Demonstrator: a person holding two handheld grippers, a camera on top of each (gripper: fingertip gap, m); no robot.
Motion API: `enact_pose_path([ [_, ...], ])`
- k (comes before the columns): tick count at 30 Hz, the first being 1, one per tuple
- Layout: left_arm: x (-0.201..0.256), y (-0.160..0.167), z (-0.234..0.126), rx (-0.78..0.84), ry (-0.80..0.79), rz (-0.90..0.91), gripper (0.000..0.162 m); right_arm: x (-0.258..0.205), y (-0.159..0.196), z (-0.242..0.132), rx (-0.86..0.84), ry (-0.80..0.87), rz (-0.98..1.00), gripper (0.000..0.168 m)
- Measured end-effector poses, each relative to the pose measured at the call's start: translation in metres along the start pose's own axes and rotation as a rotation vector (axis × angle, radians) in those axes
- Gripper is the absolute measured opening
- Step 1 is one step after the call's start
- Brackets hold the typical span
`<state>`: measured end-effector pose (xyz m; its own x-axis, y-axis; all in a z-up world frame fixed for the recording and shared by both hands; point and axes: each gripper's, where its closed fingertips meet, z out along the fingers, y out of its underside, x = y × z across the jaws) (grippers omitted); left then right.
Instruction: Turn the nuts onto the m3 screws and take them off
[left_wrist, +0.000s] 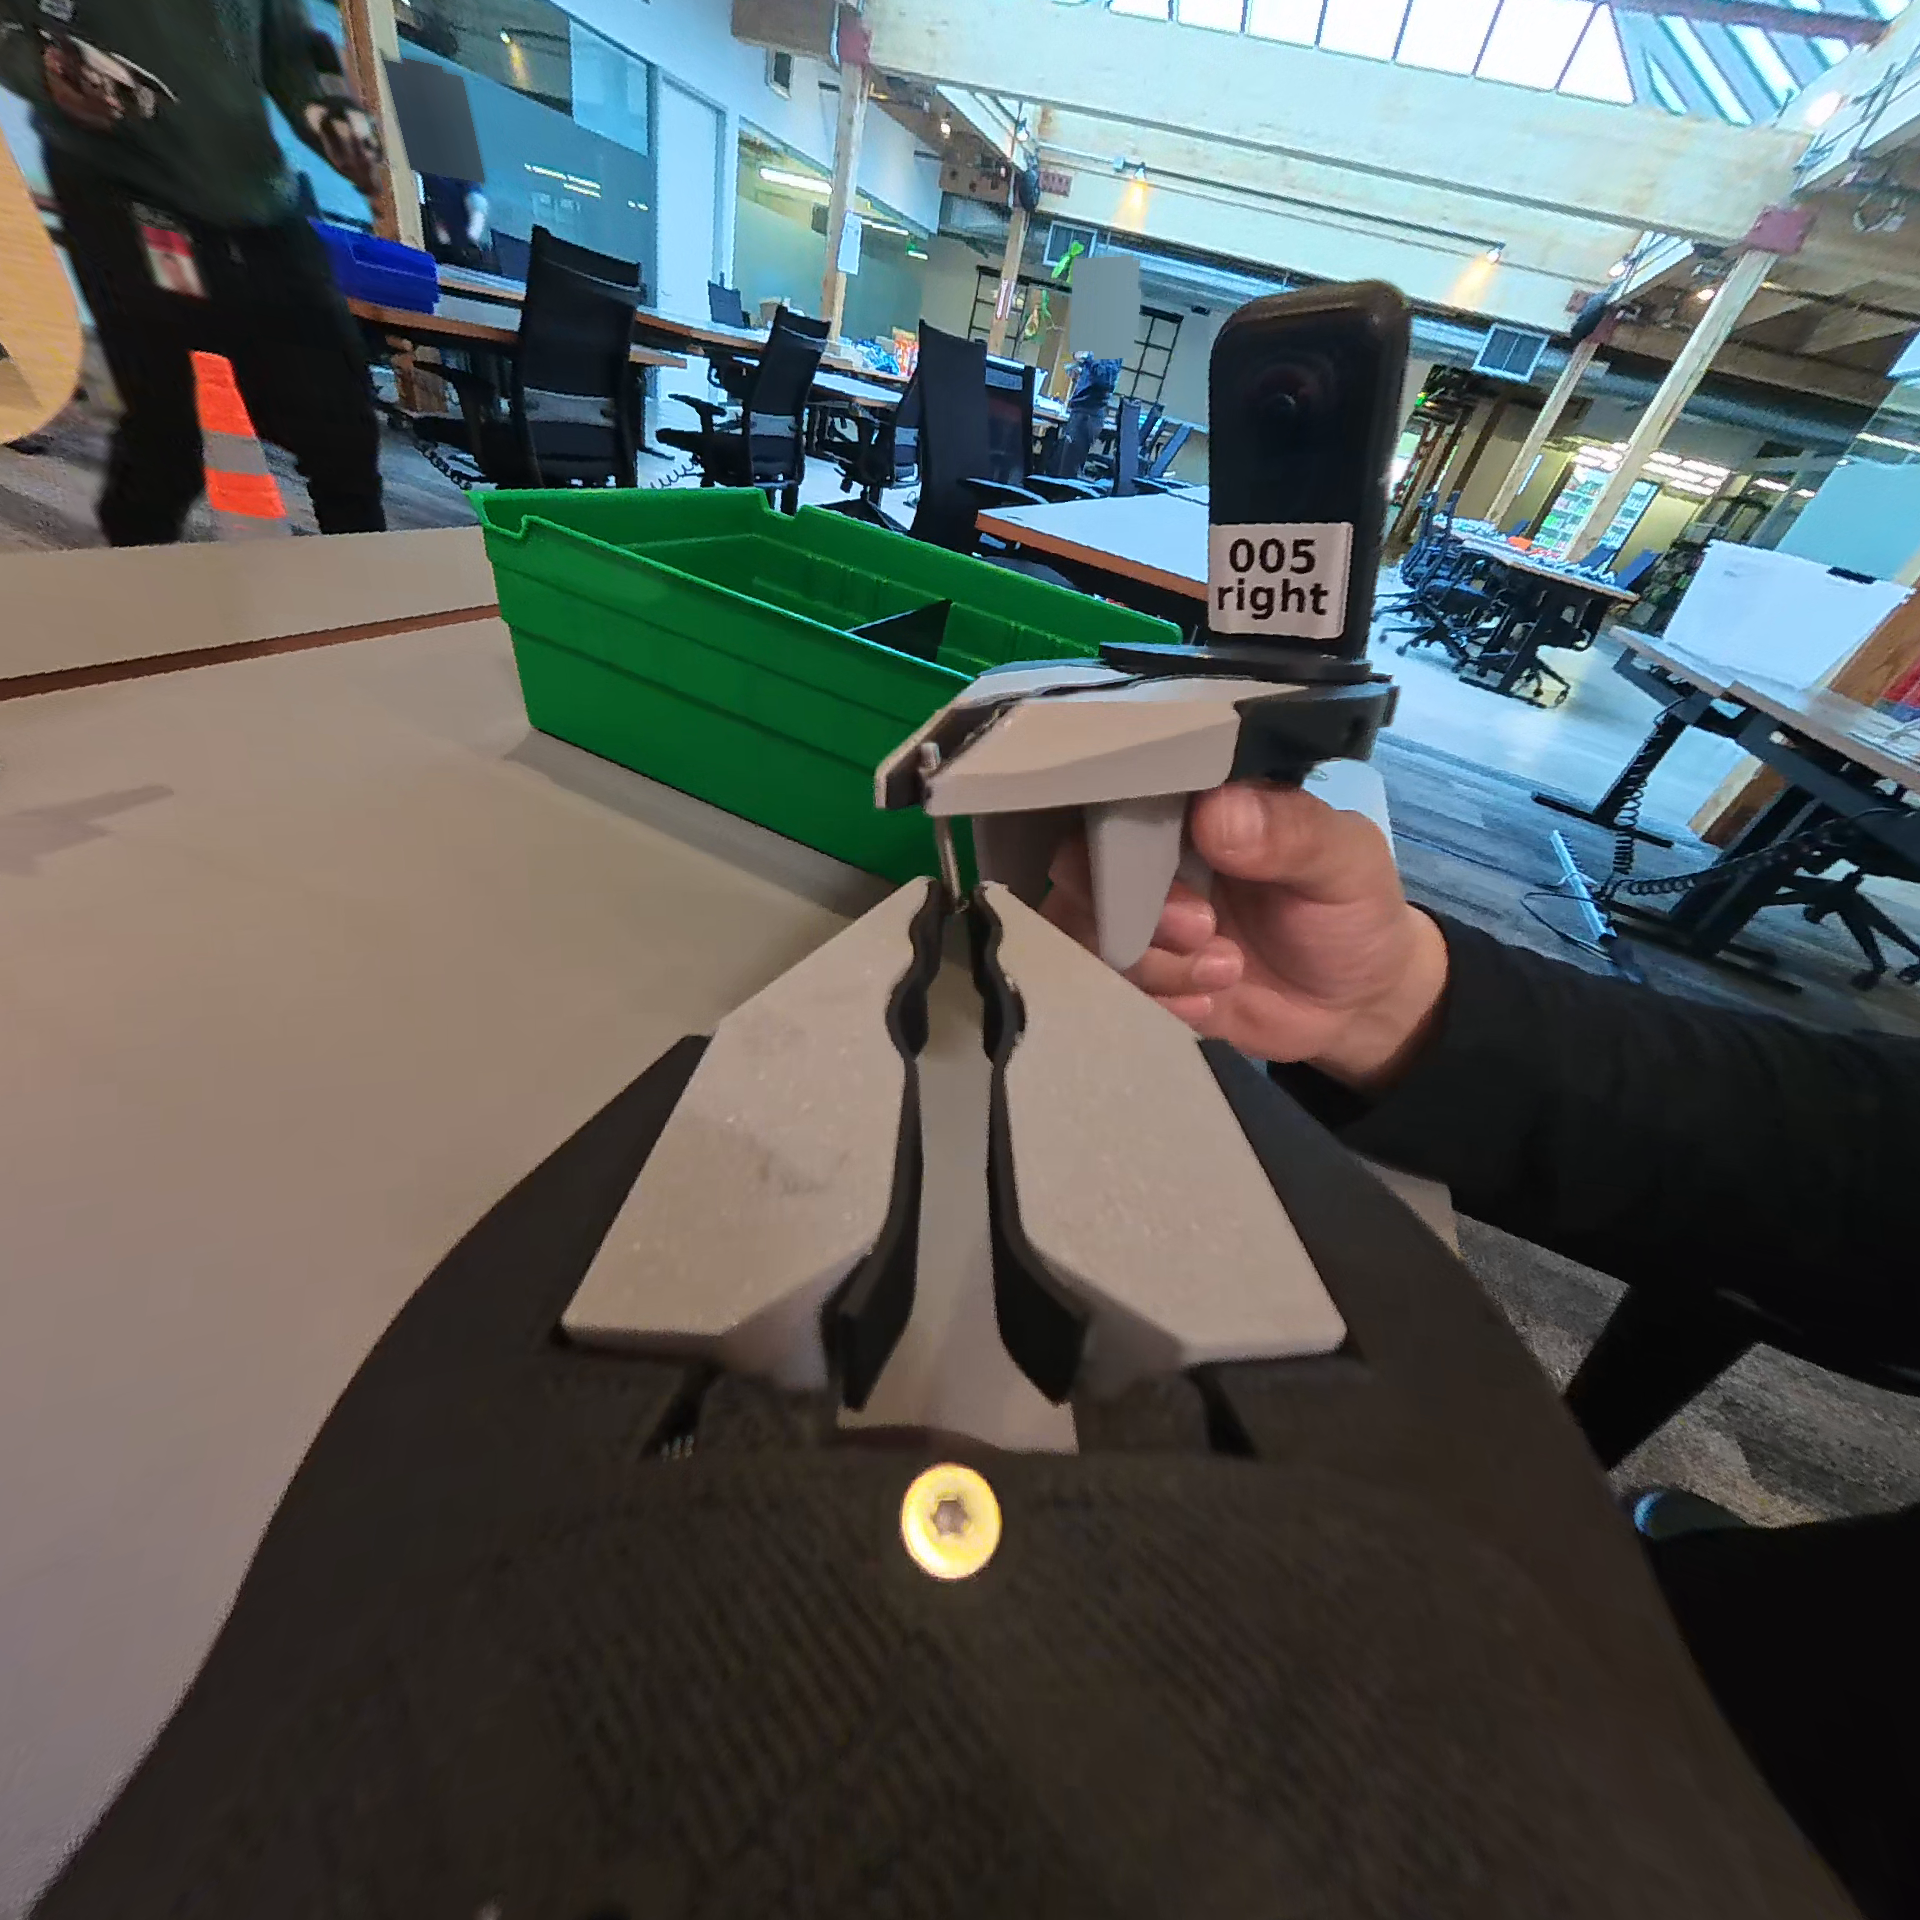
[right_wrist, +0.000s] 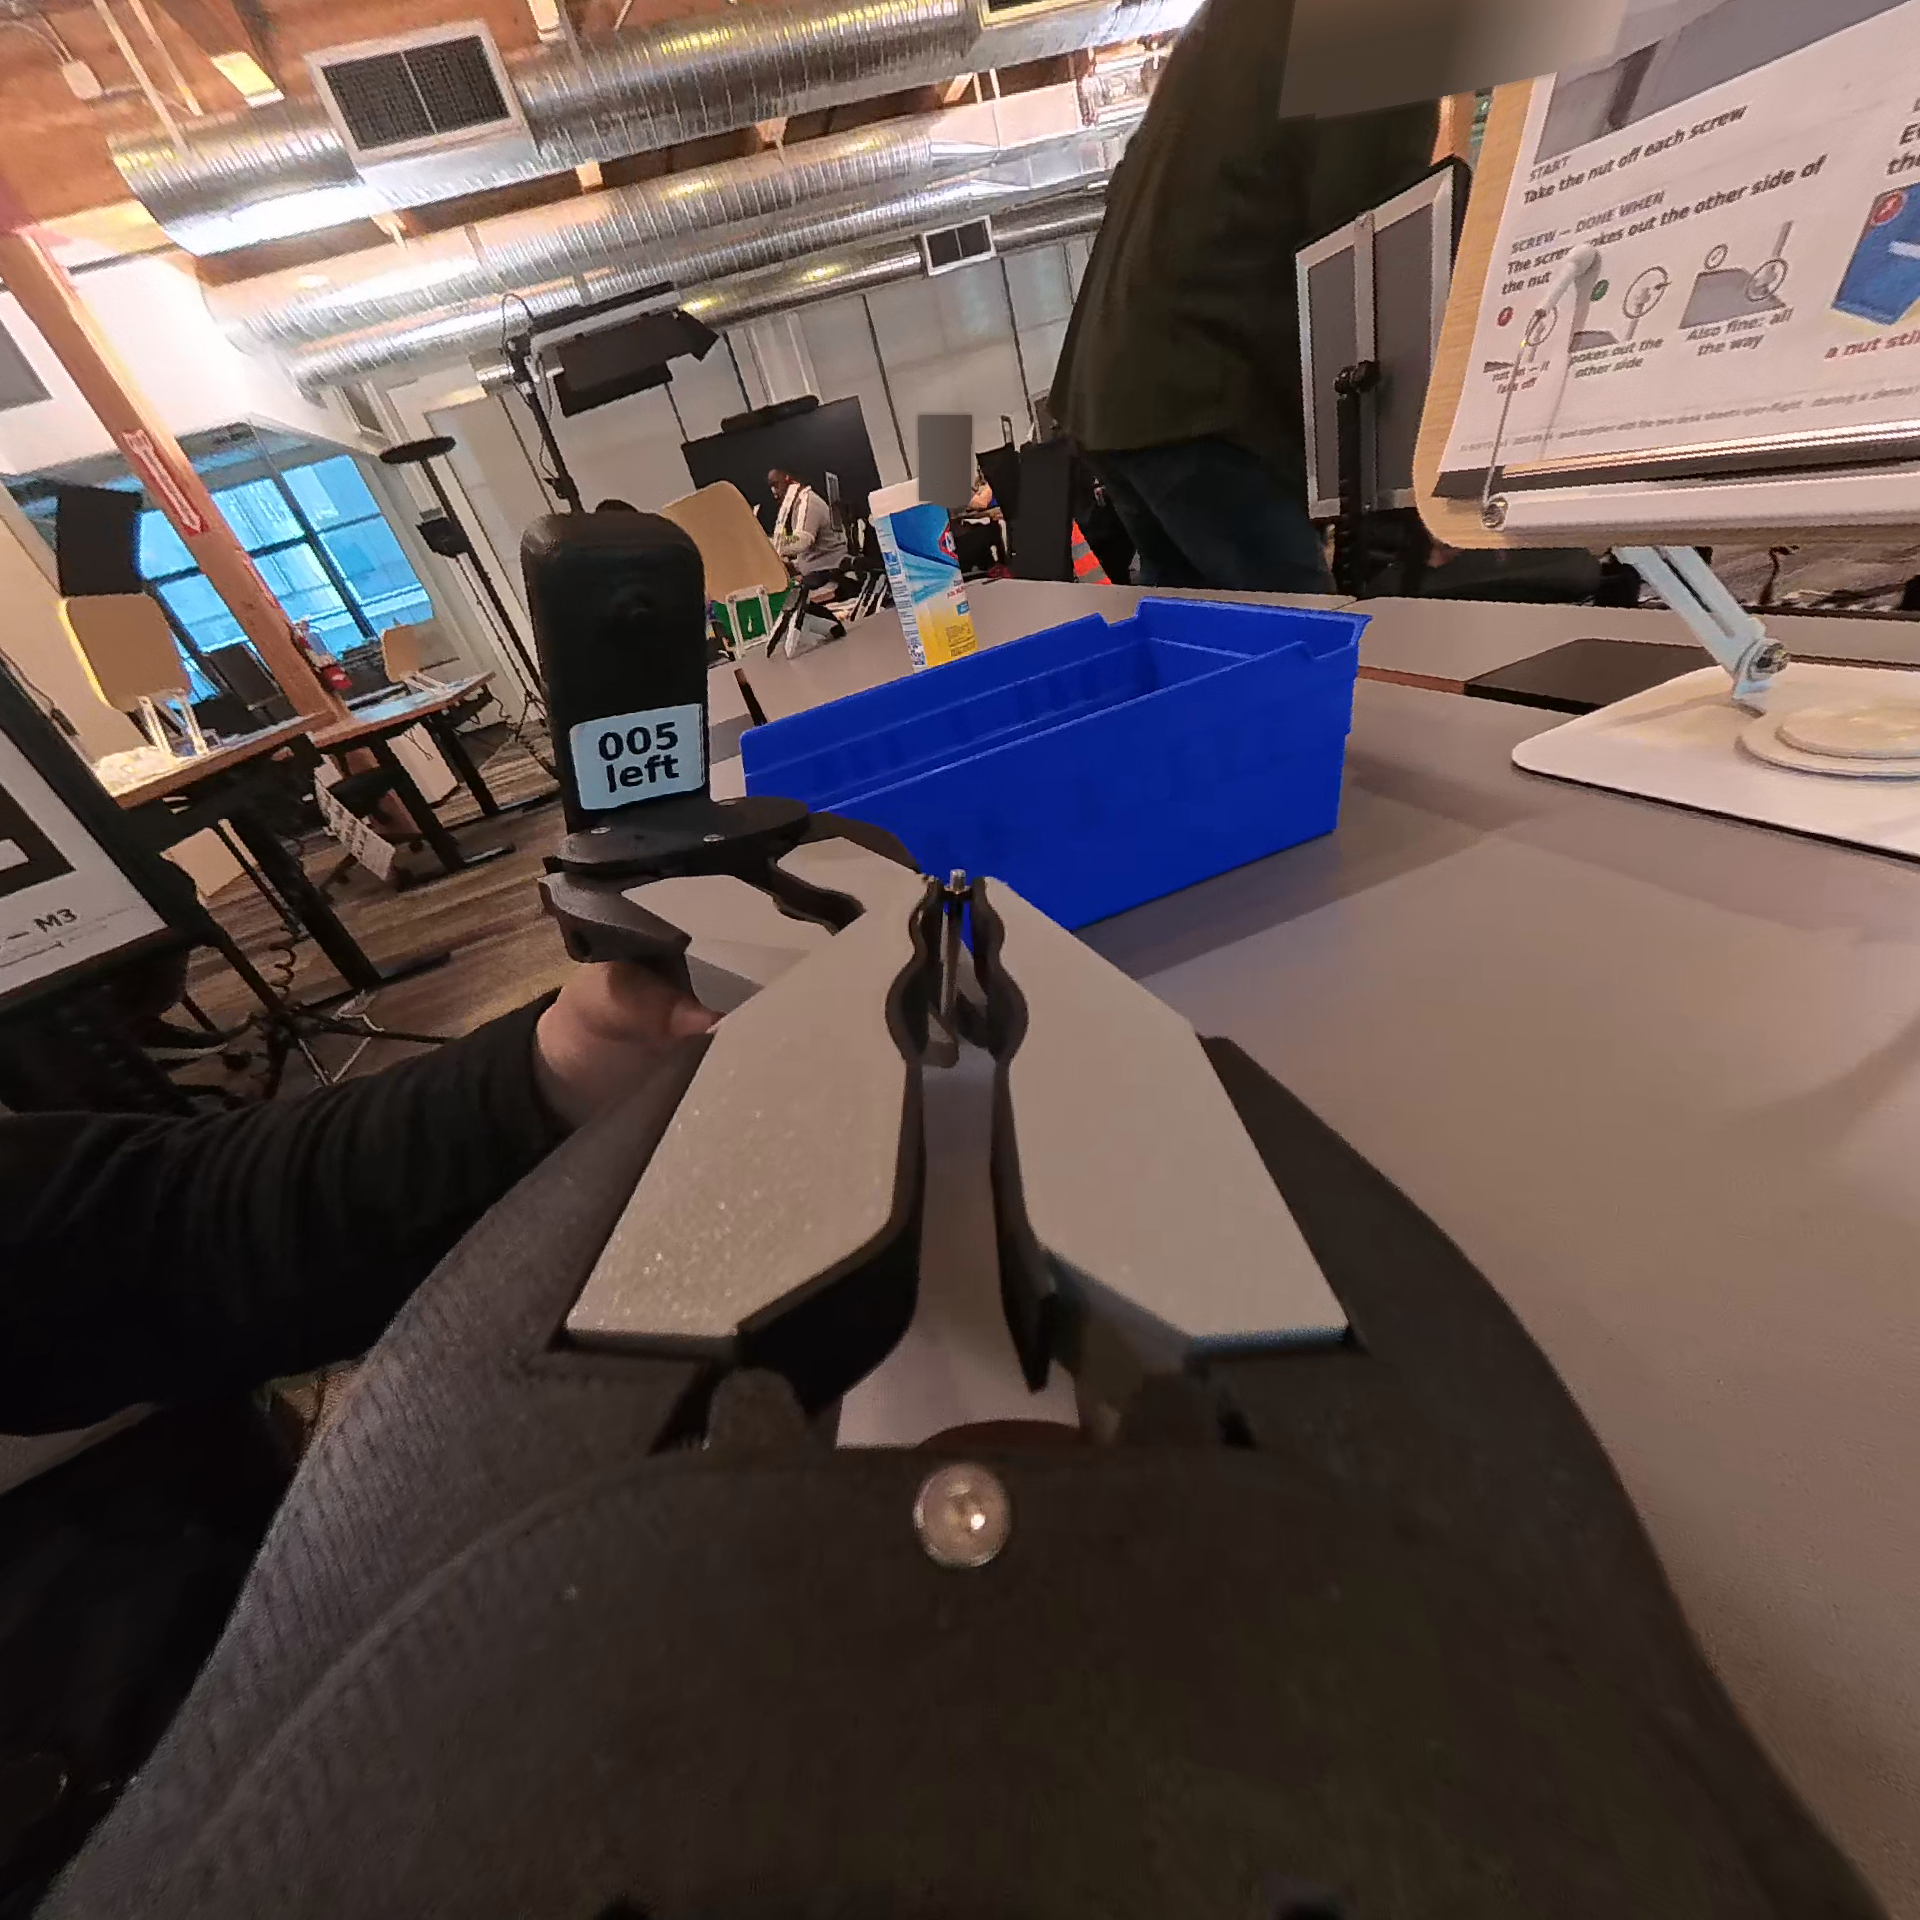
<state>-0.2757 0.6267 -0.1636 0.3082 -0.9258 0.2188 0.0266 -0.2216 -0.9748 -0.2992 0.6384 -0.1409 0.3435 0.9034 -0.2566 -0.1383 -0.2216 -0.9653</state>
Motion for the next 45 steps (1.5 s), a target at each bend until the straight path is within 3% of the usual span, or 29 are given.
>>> enact_pose_path([
  [45,0.002,0.0,0.001,0.004,0.012,-0.012,0.001,-0.004,0.004,0.002,-0.015,-0.038,0.04,0.0],
])
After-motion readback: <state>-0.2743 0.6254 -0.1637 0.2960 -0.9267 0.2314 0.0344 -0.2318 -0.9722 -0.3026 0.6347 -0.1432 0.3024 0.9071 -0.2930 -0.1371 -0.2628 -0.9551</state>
